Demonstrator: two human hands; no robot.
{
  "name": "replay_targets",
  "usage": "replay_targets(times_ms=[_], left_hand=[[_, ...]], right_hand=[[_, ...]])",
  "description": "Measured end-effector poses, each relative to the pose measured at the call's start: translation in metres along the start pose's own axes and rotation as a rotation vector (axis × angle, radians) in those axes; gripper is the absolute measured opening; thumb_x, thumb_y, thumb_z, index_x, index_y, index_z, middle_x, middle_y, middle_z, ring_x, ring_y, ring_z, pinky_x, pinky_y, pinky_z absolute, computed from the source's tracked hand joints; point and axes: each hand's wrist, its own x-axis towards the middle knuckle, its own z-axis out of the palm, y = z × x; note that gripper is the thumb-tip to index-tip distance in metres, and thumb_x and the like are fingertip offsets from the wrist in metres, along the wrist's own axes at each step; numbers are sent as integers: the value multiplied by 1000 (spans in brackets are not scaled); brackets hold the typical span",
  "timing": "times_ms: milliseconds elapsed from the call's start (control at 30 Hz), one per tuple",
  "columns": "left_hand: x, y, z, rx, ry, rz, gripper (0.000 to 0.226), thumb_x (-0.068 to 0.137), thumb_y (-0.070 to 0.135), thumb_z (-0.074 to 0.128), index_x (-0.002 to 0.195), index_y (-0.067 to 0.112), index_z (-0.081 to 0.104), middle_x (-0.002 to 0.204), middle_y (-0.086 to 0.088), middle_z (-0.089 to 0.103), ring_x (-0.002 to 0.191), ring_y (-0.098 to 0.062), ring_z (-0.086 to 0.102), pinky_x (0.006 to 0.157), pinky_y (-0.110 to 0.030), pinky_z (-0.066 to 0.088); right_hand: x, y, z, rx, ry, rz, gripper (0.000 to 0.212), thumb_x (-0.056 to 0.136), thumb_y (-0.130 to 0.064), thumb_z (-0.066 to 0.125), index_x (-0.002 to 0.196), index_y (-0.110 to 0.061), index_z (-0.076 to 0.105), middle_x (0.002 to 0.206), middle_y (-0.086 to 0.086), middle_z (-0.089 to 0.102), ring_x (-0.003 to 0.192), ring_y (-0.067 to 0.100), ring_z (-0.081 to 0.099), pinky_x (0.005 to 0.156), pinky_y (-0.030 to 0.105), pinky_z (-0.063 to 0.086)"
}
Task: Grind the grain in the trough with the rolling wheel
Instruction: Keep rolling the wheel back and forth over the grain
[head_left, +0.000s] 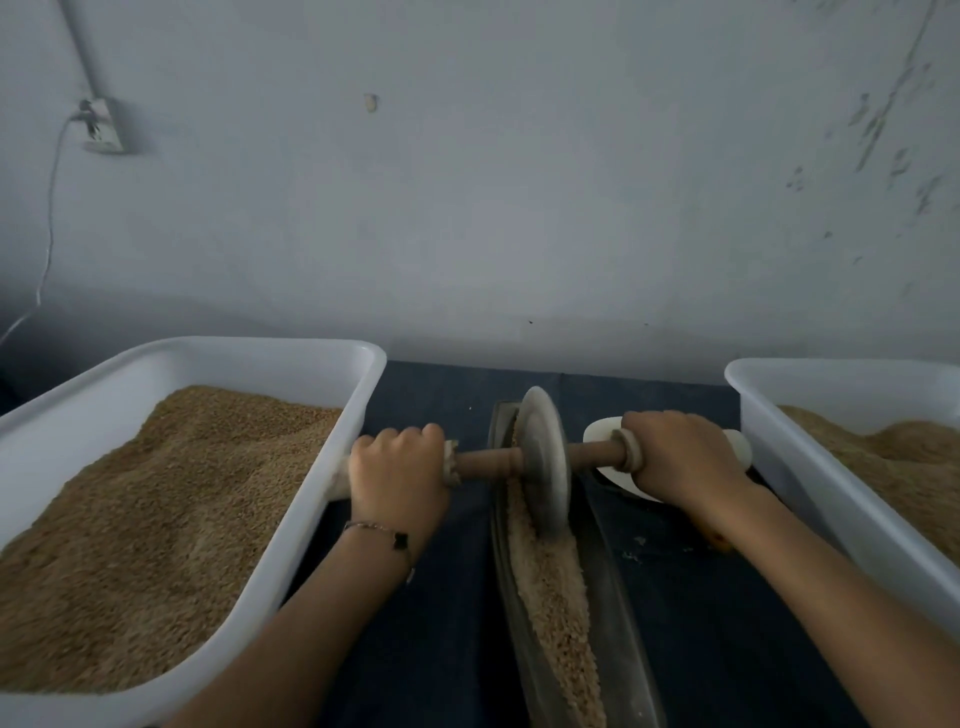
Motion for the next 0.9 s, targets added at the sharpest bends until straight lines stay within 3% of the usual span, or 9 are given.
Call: replay_targets(times_ms=[233,300,367,433,533,667,733,833,900], left_hand=[[-19,-3,-5,-5,-30,56,15,90,35,52,85,26,41,83,10,53,76,-10,49,70,-24,34],[-33,-9,-13,-87,-77,88,14,89,37,49,85,28,39,84,13,51,78,-9,49,68,-24,31],[-54,-14,-23,-160,-126,108,16,87,39,51,82,30,38,84,12,53,80,-9,53,66,-25,30],[-75,-17,-36,-172,-120,165,29,71,39,68,73,30,41,71,10,57,67,-10,57,57,-24,34],[-97,-21,-51,-218,-68,267,44,32,32,84,54,27,46,45,10,47,39,-9,49,37,-24,33],[-100,-21,-55,-194,-79,293,46,27,32,85,52,27,47,44,10,46,38,-9,48,37,-22,31],[-93,-18,-48,-213,-90,260,43,37,29,83,56,27,45,47,9,48,42,-10,50,41,-24,32],[-69,-3,-35,-176,-80,227,28,68,34,69,72,29,43,68,10,54,63,-10,55,59,-26,37],[-48,4,-22,-166,-89,172,21,84,37,55,78,30,36,78,13,50,71,-8,47,67,-25,32]], right_hand=[[-40,-6,-4,-27,122,-16,10,78,-23,61,86,-26,55,80,-7,61,75,18,58,62,32,38],[-65,-10,-14,-59,183,-73,25,67,-18,76,86,-22,61,75,-4,63,67,20,58,59,33,42],[-89,-11,-27,-9,261,-129,41,43,-8,87,69,-21,58,59,-5,56,50,16,50,45,29,36],[-110,-11,-39,0,245,-151,50,32,-4,89,62,-24,55,54,-8,48,46,9,40,43,23,28],[-130,-5,-48,14,204,-173,55,25,-5,91,61,-26,56,53,-10,48,44,10,44,38,26,37],[-134,0,-50,18,185,-224,58,19,-6,91,61,-27,58,52,-10,48,41,9,45,36,25,38],[-127,-3,-49,32,108,-213,55,29,-12,90,65,-32,54,54,-13,44,46,7,44,42,20,33],[-104,-8,-42,-76,-30,-135,31,73,-32,66,79,-40,37,71,-16,43,68,4,45,55,20,28],[-82,-15,-36,-38,-80,-76,22,78,-33,59,84,-38,38,83,-13,51,77,9,53,59,24,33]])
